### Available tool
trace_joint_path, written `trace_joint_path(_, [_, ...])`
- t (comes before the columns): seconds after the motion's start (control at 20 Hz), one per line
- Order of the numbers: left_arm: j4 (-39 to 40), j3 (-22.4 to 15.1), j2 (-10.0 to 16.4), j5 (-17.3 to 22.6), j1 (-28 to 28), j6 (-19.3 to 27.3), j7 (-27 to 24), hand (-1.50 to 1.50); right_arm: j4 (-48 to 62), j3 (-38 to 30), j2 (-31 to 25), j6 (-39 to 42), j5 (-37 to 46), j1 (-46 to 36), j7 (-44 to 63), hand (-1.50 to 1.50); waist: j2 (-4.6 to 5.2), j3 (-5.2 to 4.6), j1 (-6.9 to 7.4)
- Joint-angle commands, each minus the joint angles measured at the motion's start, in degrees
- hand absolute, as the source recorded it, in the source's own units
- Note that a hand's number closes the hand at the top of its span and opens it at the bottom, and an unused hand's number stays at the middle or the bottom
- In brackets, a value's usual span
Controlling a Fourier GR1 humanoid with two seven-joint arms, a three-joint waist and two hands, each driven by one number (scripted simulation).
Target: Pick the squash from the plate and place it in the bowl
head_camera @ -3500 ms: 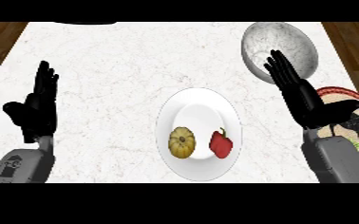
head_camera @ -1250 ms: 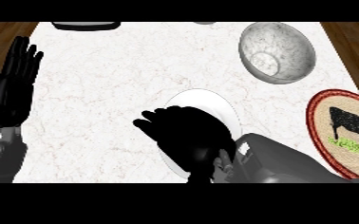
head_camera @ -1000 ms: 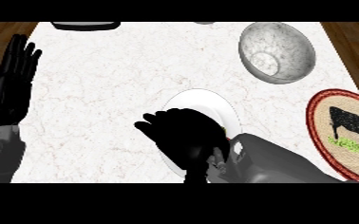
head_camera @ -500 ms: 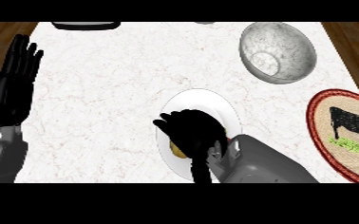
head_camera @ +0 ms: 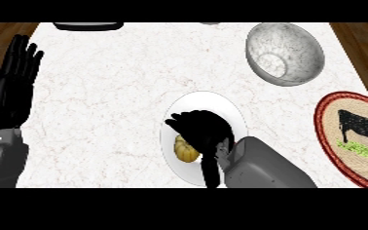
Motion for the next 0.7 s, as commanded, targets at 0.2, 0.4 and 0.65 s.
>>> trace_joint_path(0.2, [1.22,1.36,-2.01,-2.16,-1.69,-0.87,0.45,0.00,2.71,-2.94,3.28,2.05,8.02,2.43,-8.38,-1.50,-0.01,0.00,-0.16])
trace_joint_path(0.4, [-1.26,2.30,-2.51,-2.44,2.09,-2.09,-0.71,0.00,4.30,-1.11,4.99,1.63,12.38,6.11,-7.45,-1.50,-0.06,0.00,-0.04])
trace_joint_path(0.65, [-0.32,3.17,-3.03,-3.69,1.37,-2.81,-0.29,0.00,8.22,-4.21,6.55,3.85,16.06,5.18,-11.30,-1.50,-0.04,0.00,-0.05])
